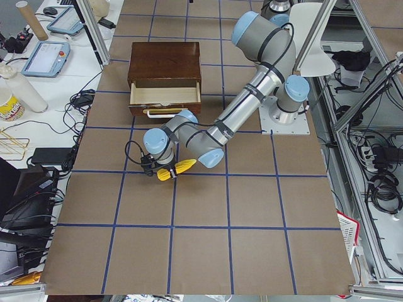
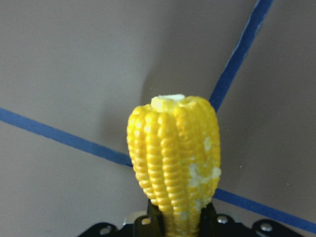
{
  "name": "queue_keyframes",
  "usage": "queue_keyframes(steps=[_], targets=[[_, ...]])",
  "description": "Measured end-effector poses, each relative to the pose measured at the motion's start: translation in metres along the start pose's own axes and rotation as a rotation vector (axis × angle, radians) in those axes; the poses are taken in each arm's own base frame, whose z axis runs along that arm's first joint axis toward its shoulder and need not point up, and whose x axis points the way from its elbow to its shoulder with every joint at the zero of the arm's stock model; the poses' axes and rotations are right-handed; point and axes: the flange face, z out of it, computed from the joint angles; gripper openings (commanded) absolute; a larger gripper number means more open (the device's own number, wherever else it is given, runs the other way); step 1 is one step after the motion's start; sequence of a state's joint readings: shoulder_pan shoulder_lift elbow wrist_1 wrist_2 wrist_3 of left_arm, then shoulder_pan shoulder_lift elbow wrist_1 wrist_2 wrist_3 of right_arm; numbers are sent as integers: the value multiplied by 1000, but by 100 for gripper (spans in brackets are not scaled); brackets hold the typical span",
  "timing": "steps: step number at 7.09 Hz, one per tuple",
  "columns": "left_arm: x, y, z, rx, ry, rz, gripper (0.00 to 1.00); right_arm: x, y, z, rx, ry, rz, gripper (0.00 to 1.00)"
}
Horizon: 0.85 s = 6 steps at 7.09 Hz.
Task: Open drawer and put corn inside
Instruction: 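Lift the corn and carry it with the left gripper over the open drawer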
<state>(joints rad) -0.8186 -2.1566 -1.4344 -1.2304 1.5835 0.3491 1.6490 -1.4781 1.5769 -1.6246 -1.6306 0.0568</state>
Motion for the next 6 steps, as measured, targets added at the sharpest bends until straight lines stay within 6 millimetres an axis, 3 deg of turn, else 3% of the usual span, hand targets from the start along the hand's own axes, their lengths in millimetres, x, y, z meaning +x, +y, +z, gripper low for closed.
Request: queue_keyframes(steps=[3,6], targets=[[20,3,-90,-4,-2,27,0,0,0,0,1,0,0,100],[92,21,-152,28,-45,121,0,0,0,0,1,-2,0,100]])
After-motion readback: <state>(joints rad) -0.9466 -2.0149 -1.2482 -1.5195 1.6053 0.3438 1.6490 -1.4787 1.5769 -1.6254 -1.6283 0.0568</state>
